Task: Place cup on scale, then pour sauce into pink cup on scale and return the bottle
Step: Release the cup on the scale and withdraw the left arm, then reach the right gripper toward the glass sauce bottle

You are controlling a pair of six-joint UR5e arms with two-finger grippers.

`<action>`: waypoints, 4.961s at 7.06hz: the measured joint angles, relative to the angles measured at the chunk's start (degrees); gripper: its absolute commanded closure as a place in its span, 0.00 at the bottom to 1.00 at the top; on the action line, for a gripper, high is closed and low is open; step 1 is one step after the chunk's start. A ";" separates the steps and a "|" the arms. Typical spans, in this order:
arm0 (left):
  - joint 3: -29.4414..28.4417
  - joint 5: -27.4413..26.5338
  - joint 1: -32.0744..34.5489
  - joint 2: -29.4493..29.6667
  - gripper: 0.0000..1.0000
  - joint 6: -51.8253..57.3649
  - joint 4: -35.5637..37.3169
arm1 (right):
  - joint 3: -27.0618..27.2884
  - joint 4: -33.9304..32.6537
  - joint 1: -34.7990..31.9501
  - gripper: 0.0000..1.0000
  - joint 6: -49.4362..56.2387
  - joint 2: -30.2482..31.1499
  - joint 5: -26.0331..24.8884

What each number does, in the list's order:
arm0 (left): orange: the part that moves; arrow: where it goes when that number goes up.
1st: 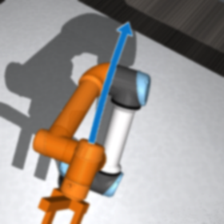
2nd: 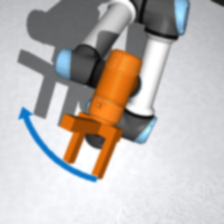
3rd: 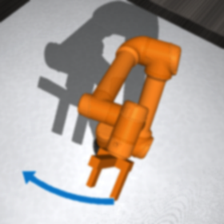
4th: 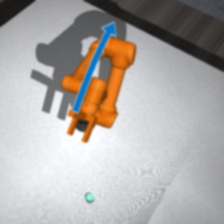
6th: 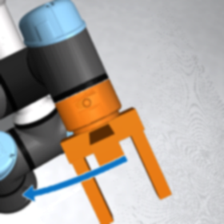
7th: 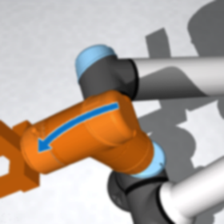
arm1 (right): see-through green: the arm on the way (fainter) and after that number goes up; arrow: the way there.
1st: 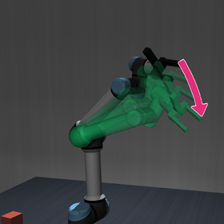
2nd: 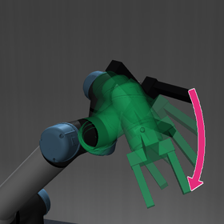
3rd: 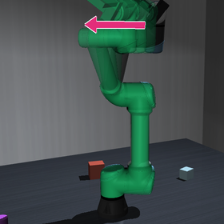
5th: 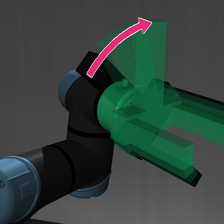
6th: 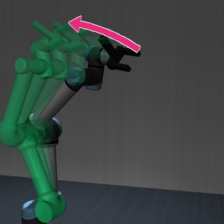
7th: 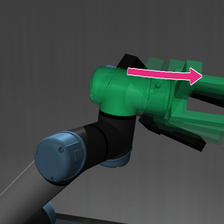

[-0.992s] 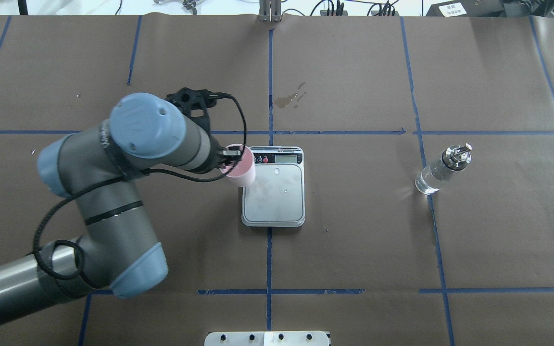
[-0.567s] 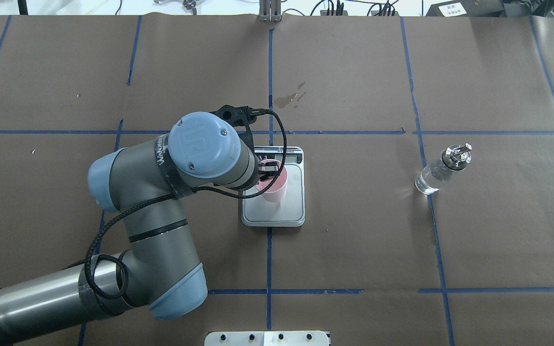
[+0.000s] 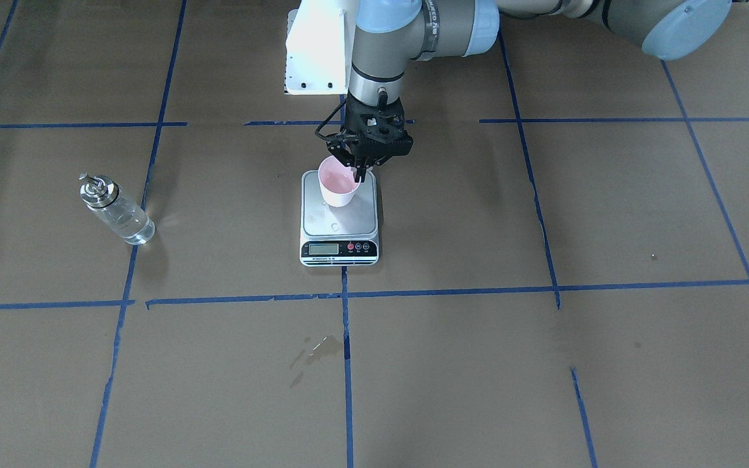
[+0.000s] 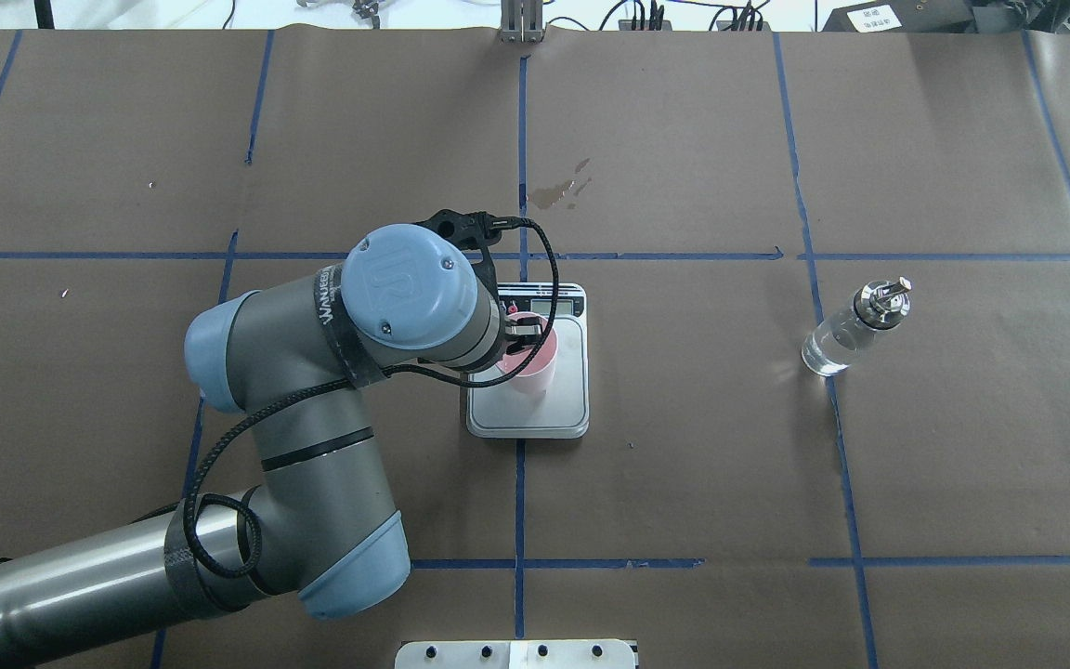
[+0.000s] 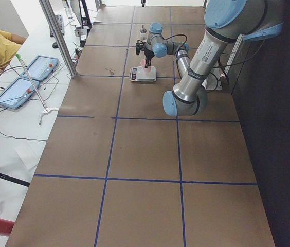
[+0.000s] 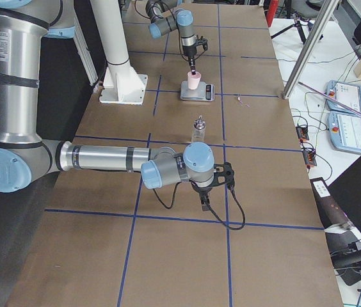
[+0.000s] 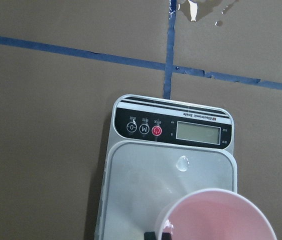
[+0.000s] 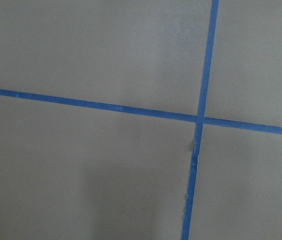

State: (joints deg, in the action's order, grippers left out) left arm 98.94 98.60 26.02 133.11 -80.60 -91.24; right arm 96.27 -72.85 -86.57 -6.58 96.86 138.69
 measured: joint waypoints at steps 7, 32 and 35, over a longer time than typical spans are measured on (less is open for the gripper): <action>1.63 0.02 0.53 -0.81 0.00 2.20 0.31 | 0.29 0.01 0.00 0.00 -0.01 -0.05 -0.02; -5.76 38.07 63.31 -49.56 0.00 88.86 -6.88 | 17.87 26.42 65.39 0.00 -71.76 6.23 -72.74; -5.03 38.07 63.36 -49.64 0.00 88.79 -6.77 | 14.80 26.53 65.47 0.00 -71.50 3.38 -75.27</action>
State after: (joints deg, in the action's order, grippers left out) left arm 93.91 136.67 89.38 83.47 8.18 -98.01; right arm 111.07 -46.32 -21.10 -78.08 100.23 63.42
